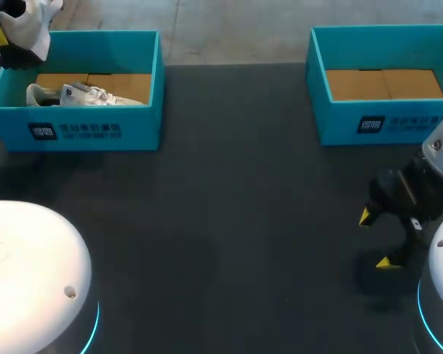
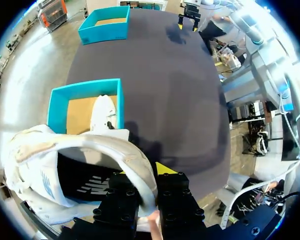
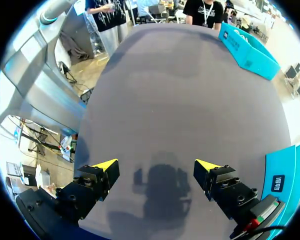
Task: Take the shoe out of the shoebox, open the shoe tongue, remove and reinsert the insole, then place the shoe into the shoebox
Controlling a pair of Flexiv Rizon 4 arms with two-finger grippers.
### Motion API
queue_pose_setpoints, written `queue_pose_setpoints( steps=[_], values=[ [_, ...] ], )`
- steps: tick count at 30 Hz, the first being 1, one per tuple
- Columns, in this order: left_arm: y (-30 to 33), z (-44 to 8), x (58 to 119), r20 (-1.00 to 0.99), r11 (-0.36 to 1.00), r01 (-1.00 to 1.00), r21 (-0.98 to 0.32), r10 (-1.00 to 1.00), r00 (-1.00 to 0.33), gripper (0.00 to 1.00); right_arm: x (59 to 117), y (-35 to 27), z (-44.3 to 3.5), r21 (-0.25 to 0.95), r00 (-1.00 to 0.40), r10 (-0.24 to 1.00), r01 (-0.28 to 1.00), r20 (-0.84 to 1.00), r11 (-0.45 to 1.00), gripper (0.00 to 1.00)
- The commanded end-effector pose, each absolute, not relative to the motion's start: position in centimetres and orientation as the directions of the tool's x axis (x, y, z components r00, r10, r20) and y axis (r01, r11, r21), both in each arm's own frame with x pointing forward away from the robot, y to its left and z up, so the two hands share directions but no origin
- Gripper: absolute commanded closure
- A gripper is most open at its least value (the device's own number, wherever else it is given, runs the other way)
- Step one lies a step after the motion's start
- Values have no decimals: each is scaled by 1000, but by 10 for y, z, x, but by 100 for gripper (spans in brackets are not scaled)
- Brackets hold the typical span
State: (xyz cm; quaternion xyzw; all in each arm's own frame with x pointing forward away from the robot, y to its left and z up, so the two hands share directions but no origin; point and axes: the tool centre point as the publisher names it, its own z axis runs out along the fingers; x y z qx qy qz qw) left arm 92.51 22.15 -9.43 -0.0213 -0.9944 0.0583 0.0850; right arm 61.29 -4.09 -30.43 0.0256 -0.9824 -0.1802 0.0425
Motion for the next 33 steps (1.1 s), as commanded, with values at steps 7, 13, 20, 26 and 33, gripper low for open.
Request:
queue_pose_setpoints(
  steps=[7, 13, 20, 26, 33],
  values=[
    [221, -92, 928, 185, 992, 33, -118, 55, -981, 100, 612, -40, -305, 354, -995, -64, -34, 73, 935, 0],
    [246, -89, 965, 162, 994, 7, -109, 25, -986, 100, 612, -40, -305, 354, -995, -64, -34, 73, 935, 0],
    [288, -86, 1035, 166, 992, -56, -116, -36, -985, 100, 612, -40, -305, 354, -995, -64, -34, 73, 935, 0],
    [304, -89, 1065, 190, 994, 38, -105, 58, -980, 100, 612, -40, -305, 354, -995, -64, -34, 73, 935, 0],
    [311, -94, 1069, 195, 932, 360, -33, 360, -912, 100, 612, -40, -305, 354, -995, -64, -34, 73, 935, 0]
  ],
)
